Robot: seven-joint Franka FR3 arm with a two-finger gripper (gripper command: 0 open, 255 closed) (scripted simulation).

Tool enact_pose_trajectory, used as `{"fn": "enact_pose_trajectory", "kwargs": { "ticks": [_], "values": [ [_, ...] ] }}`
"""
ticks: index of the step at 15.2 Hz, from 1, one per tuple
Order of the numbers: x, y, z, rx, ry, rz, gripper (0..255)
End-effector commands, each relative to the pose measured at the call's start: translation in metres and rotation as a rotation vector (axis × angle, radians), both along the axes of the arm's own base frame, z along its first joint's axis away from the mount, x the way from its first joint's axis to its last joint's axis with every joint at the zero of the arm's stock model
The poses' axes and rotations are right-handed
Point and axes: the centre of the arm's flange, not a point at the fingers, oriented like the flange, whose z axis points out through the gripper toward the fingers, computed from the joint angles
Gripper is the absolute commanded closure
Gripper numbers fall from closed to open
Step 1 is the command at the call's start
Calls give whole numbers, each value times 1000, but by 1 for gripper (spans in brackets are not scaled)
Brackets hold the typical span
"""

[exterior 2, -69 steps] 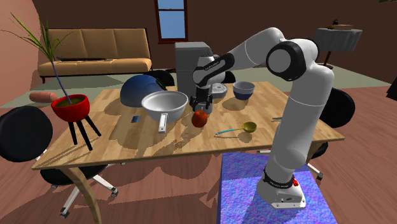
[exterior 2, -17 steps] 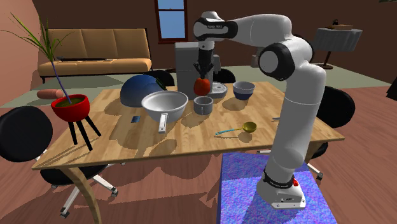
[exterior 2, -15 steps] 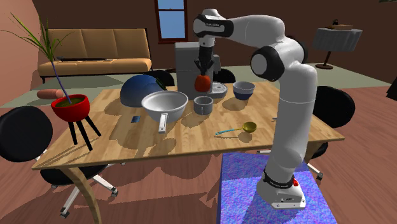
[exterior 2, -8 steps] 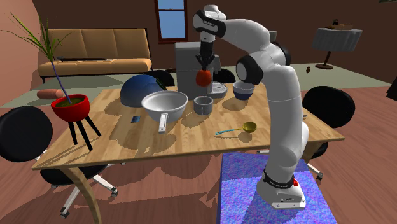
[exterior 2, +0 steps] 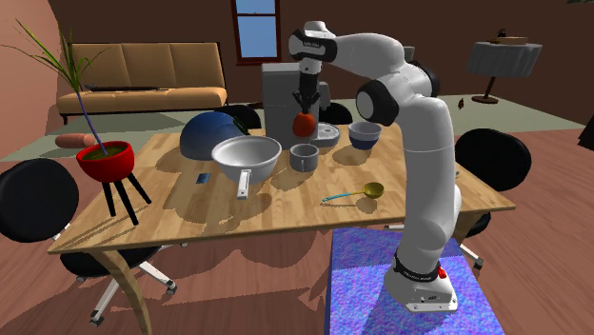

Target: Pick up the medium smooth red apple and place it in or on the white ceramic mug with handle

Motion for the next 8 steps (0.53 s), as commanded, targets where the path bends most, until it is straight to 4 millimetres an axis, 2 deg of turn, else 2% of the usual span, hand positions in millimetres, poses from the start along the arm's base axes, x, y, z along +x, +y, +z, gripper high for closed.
{"fn": "enact_pose_trajectory", "kwargs": {
  "ticks": [1,8],
  "values": [
    [-1,0,-11,-1,0,0,255],
    [-1,0,-48,-1,0,0,255]
  ]
}}
